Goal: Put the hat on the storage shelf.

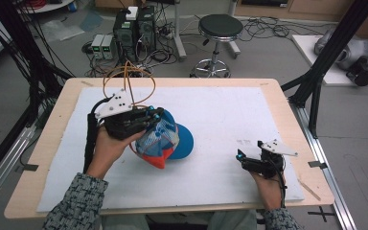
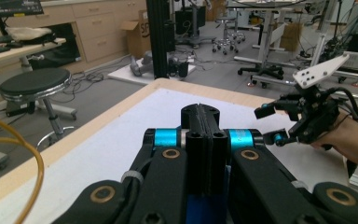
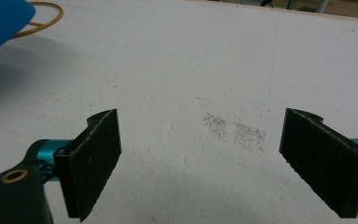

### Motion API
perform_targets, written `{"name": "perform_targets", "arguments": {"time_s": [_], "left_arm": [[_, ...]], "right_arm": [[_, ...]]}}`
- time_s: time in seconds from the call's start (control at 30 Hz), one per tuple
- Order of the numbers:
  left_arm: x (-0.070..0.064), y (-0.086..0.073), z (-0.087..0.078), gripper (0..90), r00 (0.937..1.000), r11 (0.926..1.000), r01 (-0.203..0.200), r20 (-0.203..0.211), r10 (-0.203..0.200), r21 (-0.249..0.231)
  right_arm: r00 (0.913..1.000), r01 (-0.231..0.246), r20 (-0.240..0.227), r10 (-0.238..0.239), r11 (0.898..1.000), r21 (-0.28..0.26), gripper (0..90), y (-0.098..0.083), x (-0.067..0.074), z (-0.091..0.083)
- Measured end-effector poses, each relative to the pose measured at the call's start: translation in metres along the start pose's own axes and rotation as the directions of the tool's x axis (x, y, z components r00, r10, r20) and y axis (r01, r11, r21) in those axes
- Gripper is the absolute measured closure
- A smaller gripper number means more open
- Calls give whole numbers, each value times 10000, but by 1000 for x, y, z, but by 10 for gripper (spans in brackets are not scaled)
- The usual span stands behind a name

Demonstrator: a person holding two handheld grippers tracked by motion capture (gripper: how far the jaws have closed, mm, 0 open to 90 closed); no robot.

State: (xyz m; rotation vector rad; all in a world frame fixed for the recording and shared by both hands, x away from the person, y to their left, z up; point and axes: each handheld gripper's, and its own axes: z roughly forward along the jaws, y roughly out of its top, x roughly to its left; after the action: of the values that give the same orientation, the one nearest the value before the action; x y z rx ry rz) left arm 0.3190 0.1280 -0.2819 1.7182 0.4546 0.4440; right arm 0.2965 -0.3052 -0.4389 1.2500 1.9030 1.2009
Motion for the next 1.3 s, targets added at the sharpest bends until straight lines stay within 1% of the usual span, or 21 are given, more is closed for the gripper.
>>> {"name": "perform_targets", "arguments": {"time_s": [0.1,0.13,0.17,0.27,0.33,0.47,0.57,0.67,0.7,0.73,0.77,0.8,0.83,0.87,1.0,1.07,1.17,1.2,1.27,1.3], "left_arm": [[1,10,-1,891,9999,9999,-129,87,129,-1],[1,10,-1,891,9999,9999,-129,87,129,-1],[3,17,-2,891,9997,9998,-197,172,198,-40],[4,28,-4,891,9989,9992,-386,281,387,-61],[4,35,-5,891,9987,9991,-404,293,407,-116],[6,48,-7,891,9976,9981,-596,342,600,-132],[9,58,-8,891,9965,9972,-736,377,741,-147],[12,70,-8,892,9948,9953,-959,342,964,-163],[13,74,-9,892,9938,9940,-1080,260,1085,-189],[13,74,-9,892,9938,9940,-1080,260,1085,-189],[15,82,-9,892,9931,9931,-1149,202,1154,-221],[17,85,-9,892,9925,9924,-1204,171,1209,-245],[17,85,-9,892,9925,9924,-1204,171,1209,-245],[20,91,-9,892,9917,9915,-1275,110,1278,-259],[25,102,-11,892,9907,9899,-1358,-32,1358,-411],[28,106,-12,892,9896,9883,-1442,-86,1439,-492],[32,109,-13,892,9891,9877,-1467,-196,1458,-543],[34,110,-13,892,9896,9881,-1435,-217,1425,-559],[40,114,-14,892,9888,9877,-1468,-341,1451,-545],[42,115,-14,892,9883,9872,-1502,-362,1484,-528]], "right_arm": [[10000,-1,-10,1,10000,-3,117,0,-1,0],[10000,14,-1,-14,10000,-8,117,0,-1,0],[10000,12,-2,-12,10000,1,117,0,-1,1],[10000,13,3,-13,10000,-4,117,0,-1,1],[10000,3,-22,-3,10000,-10,117,0,-2,0],[9999,-95,-37,95,10000,8,117,-1,-2,0],[10000,-53,-8,53,10000,-5,117,-1,-3,0],[10000,-77,-26,77,10000,-26,117,-1,-4,0],[9999,-113,-39,113,9999,-21,117,-1,-4,0],[9999,-113,-39,113,9999,-21,117,-1,-4,0],[9999,-154,-42,154,9999,-11,117,-1,-4,0],[9998,-173,-53,173,9998,-14,117,-1,-4,0],[9999,-144,-23,144,9999,-36,117,-1,-5,0],[9999,-140,-5,140,9999,-51,117,-1,-5,0],[9998,-209,-30,209,9998,-32,117,-1,-5,0],[9998,-210,-31,210,9998,-42,117,-1,-5,0],[9999,-150,-29,150,9999,-83,117,-1,-6,-1],[9999,-125,-39,125,9999,-91,117,-1,-6,-1],[9997,-232,-61,232,9997,-65,117,-1,-6,-1],[9998,-210,-55,209,9998,-64,117,-1,-6,-1]]}}
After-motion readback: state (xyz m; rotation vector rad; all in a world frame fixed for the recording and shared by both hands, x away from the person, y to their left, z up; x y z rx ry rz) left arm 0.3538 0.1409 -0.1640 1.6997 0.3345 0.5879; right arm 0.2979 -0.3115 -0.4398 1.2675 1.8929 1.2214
